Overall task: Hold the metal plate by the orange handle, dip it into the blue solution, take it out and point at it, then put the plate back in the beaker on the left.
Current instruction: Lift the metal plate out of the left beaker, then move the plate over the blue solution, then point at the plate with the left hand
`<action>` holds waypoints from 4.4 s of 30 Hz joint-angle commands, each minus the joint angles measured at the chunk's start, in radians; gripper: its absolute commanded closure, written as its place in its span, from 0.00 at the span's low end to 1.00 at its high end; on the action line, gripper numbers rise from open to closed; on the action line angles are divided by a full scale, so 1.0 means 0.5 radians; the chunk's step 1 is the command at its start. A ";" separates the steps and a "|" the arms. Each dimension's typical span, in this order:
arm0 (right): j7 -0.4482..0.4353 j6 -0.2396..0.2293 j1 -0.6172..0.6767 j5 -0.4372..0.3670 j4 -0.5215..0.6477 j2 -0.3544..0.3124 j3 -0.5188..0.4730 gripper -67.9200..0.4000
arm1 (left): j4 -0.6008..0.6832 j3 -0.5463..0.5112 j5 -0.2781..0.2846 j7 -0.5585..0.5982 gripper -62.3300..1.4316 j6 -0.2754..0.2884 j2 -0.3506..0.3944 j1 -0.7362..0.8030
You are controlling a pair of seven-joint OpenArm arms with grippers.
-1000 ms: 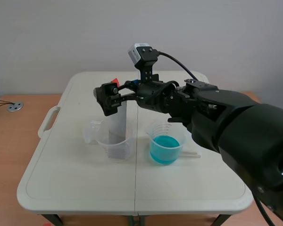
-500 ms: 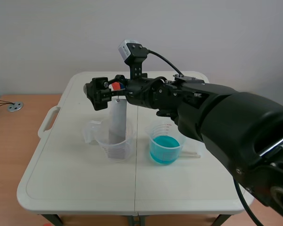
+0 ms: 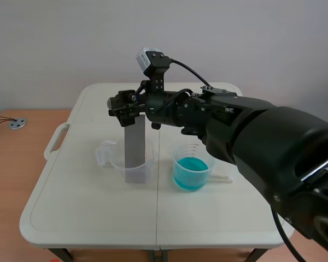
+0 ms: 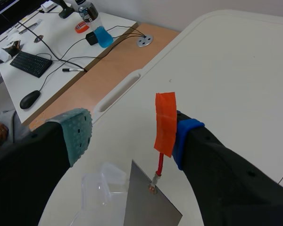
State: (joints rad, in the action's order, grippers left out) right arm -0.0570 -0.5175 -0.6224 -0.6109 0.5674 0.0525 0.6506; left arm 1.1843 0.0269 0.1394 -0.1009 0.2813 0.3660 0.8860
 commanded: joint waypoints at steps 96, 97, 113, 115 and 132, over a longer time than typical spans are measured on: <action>-0.304 -0.410 1.284 0.249 2.402 -0.998 -0.903 0.98 | 0.115 -0.687 0.716 0.134 0.95 0.054 0.639 -0.148; -0.304 -0.410 1.284 0.250 2.402 -1.008 -0.906 0.98 | 0.139 -0.732 0.745 0.169 0.95 0.054 0.659 -0.148; -0.303 -0.371 1.284 0.250 2.365 -1.064 -0.925 0.98 | 0.855 -0.795 0.723 0.685 0.95 0.341 0.760 -0.246; -0.304 -0.371 1.284 0.250 2.365 -1.064 -0.925 0.98 | 0.925 -0.735 0.672 0.655 0.95 0.381 0.760 -0.329; -0.303 -0.372 1.283 0.250 2.365 -1.062 -0.925 0.98 | 0.954 0.152 0.082 0.220 0.95 0.493 0.351 -1.186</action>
State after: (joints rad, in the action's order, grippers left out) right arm -0.1902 -0.7109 0.0334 -0.4679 1.7473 -0.4633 0.2020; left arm 1.6600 0.1047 0.1772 -0.0006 0.5228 0.5549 0.2947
